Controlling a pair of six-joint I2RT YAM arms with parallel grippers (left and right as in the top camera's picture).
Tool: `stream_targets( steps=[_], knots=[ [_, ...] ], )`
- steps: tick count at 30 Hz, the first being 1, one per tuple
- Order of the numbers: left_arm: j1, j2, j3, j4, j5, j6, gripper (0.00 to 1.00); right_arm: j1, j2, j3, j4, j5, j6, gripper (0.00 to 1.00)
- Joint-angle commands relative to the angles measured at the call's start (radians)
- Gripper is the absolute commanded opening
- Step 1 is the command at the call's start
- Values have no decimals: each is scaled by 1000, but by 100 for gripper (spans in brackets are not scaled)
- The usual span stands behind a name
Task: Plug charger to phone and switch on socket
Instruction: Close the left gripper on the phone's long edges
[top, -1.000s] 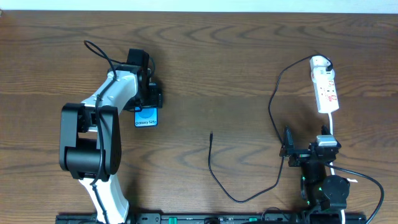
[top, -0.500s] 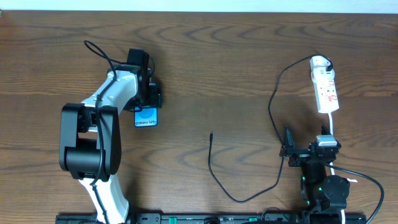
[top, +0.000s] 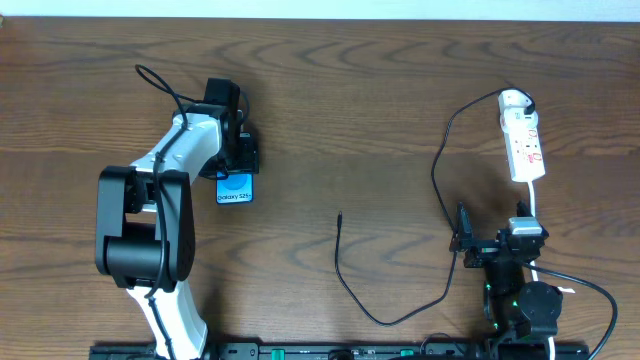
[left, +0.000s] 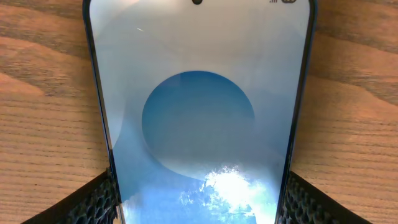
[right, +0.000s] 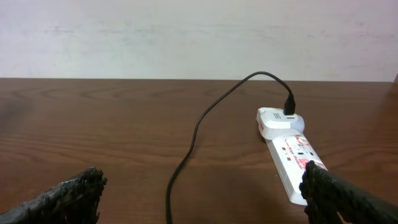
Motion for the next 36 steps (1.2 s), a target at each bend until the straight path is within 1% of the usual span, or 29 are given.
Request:
stream_targets(
  steps=[1, 7, 8, 12, 14, 15, 16, 17, 20, 36],
  knots=[
    [2, 18, 3, 0, -11, 10, 57, 7, 0, -1, -5, 14, 14, 99],
    [2, 18, 2, 0, -11, 10, 45, 7, 0, -1, -5, 14, 13, 99],
    [2, 18, 3, 0, -11, 10, 40, 7, 0, -1, -5, 14, 13, 99],
    [2, 18, 2, 0, -11, 10, 25, 7, 0, -1, -5, 14, 14, 99],
    [2, 18, 2, 0, -11, 10, 19, 7, 0, -1, -5, 14, 13, 99],
    [2, 18, 2, 0, -11, 11, 19, 7, 0, -1, -5, 14, 13, 99],
    [2, 18, 2, 0, -11, 13, 12, 7, 0, -1, -5, 14, 13, 99],
    [2, 18, 3, 0, -11, 14, 8, 7, 0, -1, -5, 14, 14, 99],
    [2, 18, 2, 1, -11, 13, 7, 7, 0, -1, -5, 14, 13, 99],
    [2, 18, 2, 0, -11, 13, 7, 7, 0, -1, -5, 14, 14, 99]
  ],
)
